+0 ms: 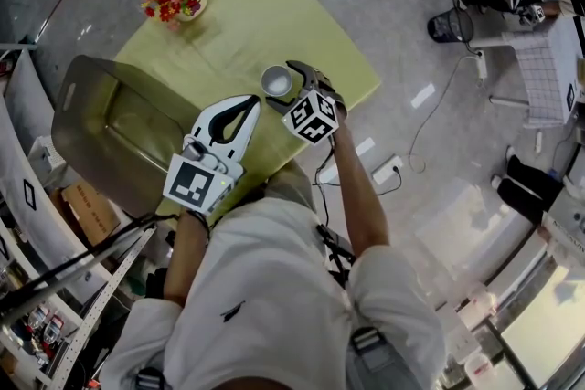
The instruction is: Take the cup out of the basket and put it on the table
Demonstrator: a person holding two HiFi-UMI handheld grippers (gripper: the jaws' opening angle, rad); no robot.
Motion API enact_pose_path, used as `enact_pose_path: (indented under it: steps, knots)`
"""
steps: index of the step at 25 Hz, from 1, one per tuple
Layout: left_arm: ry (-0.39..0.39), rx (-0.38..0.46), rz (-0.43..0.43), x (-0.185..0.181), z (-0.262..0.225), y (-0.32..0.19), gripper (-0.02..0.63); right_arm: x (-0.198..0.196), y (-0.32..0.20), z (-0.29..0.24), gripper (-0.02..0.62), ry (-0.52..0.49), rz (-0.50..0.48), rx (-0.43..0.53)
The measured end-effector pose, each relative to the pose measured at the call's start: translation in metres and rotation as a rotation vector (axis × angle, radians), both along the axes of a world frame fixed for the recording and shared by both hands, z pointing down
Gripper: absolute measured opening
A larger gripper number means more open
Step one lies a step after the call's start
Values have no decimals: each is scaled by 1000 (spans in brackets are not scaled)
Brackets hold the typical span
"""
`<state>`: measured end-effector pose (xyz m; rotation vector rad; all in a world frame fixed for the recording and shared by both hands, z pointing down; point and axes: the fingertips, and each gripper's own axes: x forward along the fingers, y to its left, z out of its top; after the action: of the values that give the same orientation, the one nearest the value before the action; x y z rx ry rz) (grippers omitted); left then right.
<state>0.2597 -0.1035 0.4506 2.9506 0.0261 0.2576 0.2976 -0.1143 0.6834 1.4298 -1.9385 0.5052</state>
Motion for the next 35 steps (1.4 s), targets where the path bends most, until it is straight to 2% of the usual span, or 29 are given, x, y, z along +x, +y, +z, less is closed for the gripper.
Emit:
enact_pose_path:
  steps: [7, 15, 16, 18, 25, 31, 35]
  knots:
    - [15, 8, -13, -5, -8, 0, 11, 5, 13, -24, 402, -2, 27, 49]
    - [27, 16, -30, -16, -17, 1, 11, -2, 31, -95, 389, -51, 85, 201]
    - [29, 18, -31, -17, -17, 1, 11, -4, 32, -107, 365, -62, 98, 231]
    - [26, 24, -29, -19, -18, 2, 11, -4, 36, -130, 273, -82, 135, 289]
    - [16, 23, -9, -26, -13, 12, 11, -8, 51, -179, 81, -130, 213, 433]
    - [11, 8, 1, -27, -6, 18, 11, -15, 63, -196, 15, -150, 210, 487]
    - [10, 8, 10, -27, -6, 19, 11, -18, 74, -198, 9, -172, 212, 491]
